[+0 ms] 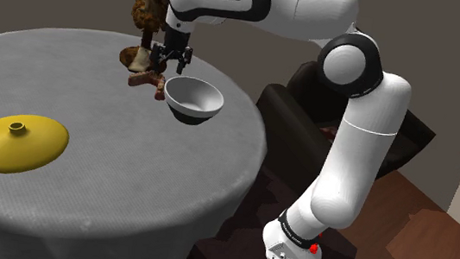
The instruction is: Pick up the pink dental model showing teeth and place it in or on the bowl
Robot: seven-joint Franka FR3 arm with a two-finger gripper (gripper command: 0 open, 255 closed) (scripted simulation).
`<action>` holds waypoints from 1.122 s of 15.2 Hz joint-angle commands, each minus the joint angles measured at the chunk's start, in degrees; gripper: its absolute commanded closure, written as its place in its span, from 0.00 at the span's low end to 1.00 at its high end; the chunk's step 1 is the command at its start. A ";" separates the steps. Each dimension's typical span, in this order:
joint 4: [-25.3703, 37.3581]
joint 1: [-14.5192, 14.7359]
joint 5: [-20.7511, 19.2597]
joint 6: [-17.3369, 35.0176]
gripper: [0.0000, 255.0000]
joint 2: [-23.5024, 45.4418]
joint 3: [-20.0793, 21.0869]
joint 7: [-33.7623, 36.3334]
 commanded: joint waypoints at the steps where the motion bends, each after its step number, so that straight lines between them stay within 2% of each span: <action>1: 5.66 0.35 -0.32 -0.59 0.00 4.73 0.01 0.48; 9: 1.46 0.51 -0.36 4.72 0.00 5.84 0.04 0.48; 17: 1.46 0.48 -0.38 4.72 0.00 5.84 0.07 0.49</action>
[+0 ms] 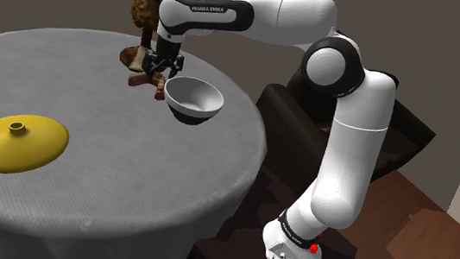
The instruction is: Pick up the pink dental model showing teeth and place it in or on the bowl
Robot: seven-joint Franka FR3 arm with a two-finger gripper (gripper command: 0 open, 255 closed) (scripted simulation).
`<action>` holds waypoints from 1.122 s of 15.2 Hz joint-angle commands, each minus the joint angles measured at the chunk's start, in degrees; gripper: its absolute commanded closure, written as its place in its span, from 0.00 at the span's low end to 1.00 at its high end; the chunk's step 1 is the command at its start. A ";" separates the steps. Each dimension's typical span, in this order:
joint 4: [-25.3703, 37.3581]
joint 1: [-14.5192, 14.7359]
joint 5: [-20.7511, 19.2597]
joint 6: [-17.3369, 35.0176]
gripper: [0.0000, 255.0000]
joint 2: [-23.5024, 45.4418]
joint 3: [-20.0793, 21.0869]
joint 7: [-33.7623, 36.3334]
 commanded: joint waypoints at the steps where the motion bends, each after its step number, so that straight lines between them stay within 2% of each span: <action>1: -0.16 -0.03 0.01 0.02 1.00 0.38 -0.03 -0.06; 10: -0.23 -0.05 0.02 -0.01 1.00 0.29 -0.01 -0.06; 17: 3.71 -0.05 0.03 -4.93 1.00 -0.70 0.02 0.14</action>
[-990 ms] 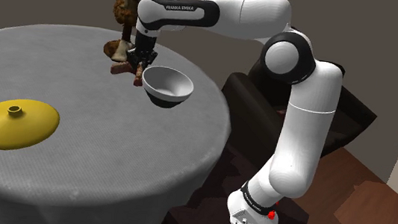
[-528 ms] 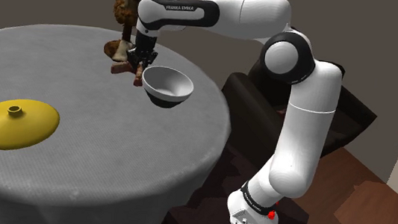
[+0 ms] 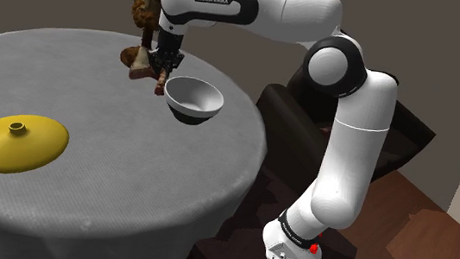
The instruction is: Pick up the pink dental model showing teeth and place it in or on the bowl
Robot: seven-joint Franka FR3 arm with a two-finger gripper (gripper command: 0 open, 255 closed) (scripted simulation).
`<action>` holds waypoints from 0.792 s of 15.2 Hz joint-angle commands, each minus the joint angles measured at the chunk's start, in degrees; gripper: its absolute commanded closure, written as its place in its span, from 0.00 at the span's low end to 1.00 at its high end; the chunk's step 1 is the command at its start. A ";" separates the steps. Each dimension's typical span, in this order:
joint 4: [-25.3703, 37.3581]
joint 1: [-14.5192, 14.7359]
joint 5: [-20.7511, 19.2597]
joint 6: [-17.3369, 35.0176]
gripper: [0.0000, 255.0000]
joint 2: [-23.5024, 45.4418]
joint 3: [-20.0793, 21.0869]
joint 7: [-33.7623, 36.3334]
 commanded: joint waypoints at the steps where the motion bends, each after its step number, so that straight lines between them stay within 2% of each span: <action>1: 1.36 0.04 -0.02 -1.39 1.00 -0.13 0.02 0.10; 12: 9.81 0.14 -0.09 -9.85 1.00 -0.15 0.07 0.50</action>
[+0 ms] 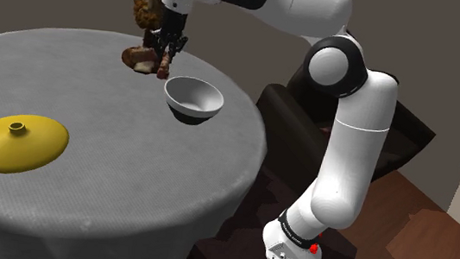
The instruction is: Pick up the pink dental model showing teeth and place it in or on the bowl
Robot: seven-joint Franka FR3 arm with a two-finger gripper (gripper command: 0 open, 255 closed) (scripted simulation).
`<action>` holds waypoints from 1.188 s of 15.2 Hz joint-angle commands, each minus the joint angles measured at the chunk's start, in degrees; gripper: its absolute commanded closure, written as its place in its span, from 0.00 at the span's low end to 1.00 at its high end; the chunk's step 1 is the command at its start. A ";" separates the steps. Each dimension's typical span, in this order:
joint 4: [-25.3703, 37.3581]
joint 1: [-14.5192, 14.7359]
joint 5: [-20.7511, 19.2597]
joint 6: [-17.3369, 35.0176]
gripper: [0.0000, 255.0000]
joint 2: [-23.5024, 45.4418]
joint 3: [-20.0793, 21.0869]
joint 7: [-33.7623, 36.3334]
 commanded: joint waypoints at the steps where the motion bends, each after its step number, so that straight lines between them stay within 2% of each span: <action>1: 1.71 0.03 -0.03 -1.52 1.00 0.11 0.01 0.09; 13: 15.39 0.38 -0.30 -12.20 1.00 3.09 0.05 0.65; 15: 4.52 -0.23 0.27 -8.50 1.00 -4.08 0.10 0.24; 18: -7.96 -0.85 1.05 -4.89 1.00 -12.95 0.03 -0.41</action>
